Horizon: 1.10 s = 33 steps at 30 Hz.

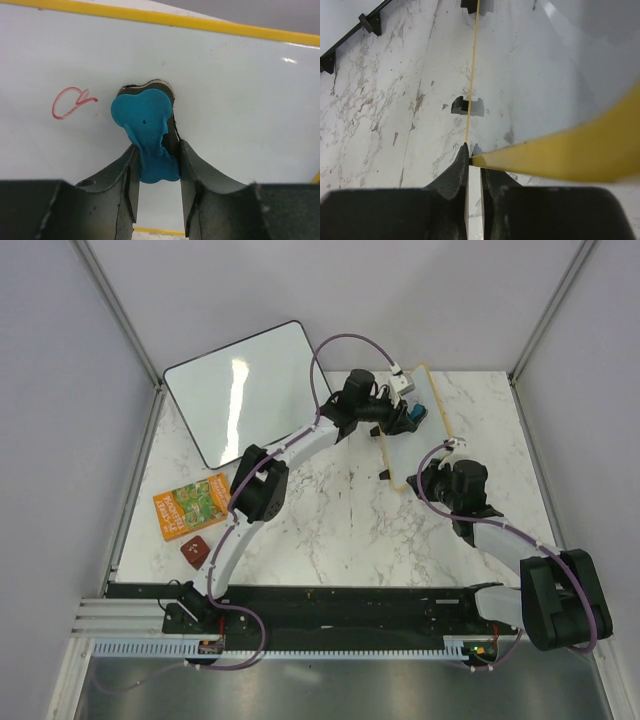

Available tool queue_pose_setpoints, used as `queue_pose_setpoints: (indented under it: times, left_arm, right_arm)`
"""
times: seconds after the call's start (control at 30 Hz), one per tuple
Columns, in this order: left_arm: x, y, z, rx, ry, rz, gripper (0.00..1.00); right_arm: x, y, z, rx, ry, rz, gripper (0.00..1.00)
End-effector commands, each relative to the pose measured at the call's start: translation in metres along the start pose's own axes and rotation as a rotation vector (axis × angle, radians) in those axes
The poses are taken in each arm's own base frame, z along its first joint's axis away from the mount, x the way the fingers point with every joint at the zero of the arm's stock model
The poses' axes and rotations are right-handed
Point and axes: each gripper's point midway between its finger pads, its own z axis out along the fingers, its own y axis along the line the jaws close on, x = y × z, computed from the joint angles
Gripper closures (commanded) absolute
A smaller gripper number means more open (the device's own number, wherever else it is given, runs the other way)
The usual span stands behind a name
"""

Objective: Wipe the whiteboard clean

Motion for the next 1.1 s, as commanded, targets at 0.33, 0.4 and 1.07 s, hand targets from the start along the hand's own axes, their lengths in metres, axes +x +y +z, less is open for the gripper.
queue_pose_setpoints:
  times: [0.33, 0.4, 1.07]
  left_arm:
    - [-0.022, 0.083, -0.007, -0.223, -0.208, -0.236, 0.98]
    - [-0.019, 0.088, -0.008, -0.238, -0.207, -0.233, 0.98]
    - [-0.040, -0.034, -0.004, 0.285, -0.184, -0.050, 0.98]
  right_arm:
    - [0.025, 0.010, -0.002, -0.072, 0.102, -0.079, 1.00]
    - [0.025, 0.010, -0.001, -0.074, 0.102, -0.079, 1.00]
    - [0.027, 0.011, 0.000, -0.084, 0.114, -0.080, 1.00]
